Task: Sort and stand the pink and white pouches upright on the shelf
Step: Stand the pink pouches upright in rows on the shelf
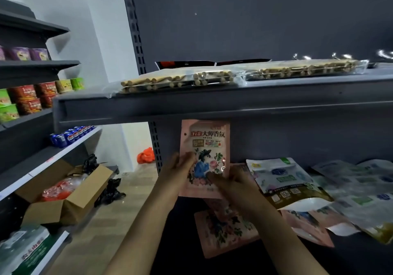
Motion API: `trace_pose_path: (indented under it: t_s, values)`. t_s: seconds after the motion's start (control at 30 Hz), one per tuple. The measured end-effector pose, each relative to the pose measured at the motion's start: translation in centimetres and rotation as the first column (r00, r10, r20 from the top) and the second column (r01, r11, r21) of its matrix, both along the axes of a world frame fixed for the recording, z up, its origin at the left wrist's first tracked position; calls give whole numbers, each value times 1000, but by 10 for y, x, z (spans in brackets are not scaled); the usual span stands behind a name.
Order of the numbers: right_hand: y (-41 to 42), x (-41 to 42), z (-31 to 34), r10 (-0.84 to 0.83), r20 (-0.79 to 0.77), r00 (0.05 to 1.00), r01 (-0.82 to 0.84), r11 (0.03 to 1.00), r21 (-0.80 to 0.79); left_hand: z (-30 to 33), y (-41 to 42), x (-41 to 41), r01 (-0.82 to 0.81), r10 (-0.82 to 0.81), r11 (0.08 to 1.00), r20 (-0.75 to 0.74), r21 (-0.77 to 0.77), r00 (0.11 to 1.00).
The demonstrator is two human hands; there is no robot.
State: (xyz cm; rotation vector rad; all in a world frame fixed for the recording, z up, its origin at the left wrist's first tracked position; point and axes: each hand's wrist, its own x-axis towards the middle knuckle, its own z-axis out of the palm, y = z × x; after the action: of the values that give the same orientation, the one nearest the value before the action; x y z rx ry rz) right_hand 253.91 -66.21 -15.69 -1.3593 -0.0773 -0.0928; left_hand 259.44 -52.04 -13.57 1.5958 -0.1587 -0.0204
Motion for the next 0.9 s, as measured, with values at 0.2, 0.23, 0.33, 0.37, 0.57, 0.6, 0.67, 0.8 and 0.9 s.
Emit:
trace_pose_path:
  t_s: [0.2, 0.23, 0.33, 0.37, 0.57, 0.6, 0.67, 0.8, 0.9]
  values:
    - [6, 17, -12, 4, -3, 1000, -4, 990, -140, -9, 24, -5, 249, -226, 927, -114, 280, 967]
    - [10, 20, -13, 12, -14, 1000, -14, 988, -151, -10, 28, -4, 238, -213, 915, -110, 326, 971]
    - [23, 34, -21, 48, -25, 999, -49, 996, -76, -13, 37, 0, 132, -158, 910, 33, 393, 987]
    - [29, 40, -25, 84, -24, 996, -85, 995, -43, -13, 39, 2, 77, -125, 902, 87, 424, 988]
    - [66, 72, -39, 43, -115, 992, -49, 997, -51, -30, 59, 17, -154, 52, 881, 232, 448, 971]
    - [73, 75, -40, 31, -113, 993, -37, 998, -47, -34, 62, 18, -183, 83, 876, 235, 446, 968]
    - [83, 79, -43, -4, -118, 993, -4, 998, -69, -43, 66, 22, -231, 135, 865, 237, 444, 962]
    - [84, 87, -63, -46, -159, 986, 8, 972, -234, -68, 65, 28, -257, 169, 818, 211, 515, 963]
    - [73, 88, -72, -52, -223, 973, -17, 955, -297, -88, 58, 35, -248, 165, 797, 198, 550, 966]
